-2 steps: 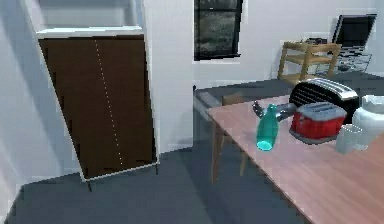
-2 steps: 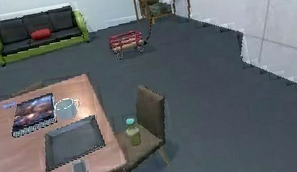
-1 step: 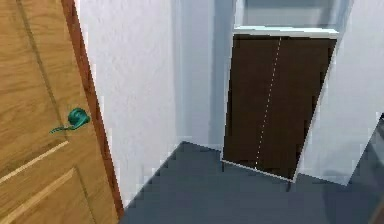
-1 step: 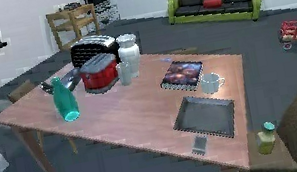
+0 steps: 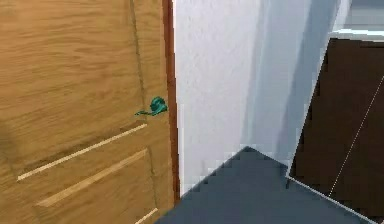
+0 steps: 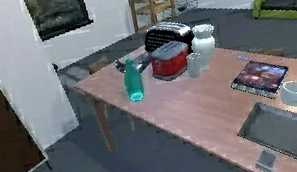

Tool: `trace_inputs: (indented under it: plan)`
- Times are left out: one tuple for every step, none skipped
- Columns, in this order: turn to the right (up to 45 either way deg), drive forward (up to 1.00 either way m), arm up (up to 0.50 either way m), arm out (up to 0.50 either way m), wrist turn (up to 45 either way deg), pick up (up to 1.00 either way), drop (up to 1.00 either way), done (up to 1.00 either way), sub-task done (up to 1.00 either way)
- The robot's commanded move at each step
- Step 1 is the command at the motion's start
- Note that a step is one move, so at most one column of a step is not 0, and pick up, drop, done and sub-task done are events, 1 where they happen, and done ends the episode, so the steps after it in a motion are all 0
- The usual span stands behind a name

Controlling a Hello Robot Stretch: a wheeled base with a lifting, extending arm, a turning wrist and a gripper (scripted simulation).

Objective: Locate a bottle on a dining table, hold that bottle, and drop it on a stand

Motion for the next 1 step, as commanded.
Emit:
trace_inputs:
  plan:
    - [45.0,0.0,0.0,0.0,0.0,0.0,0.0,0.0,0.0]
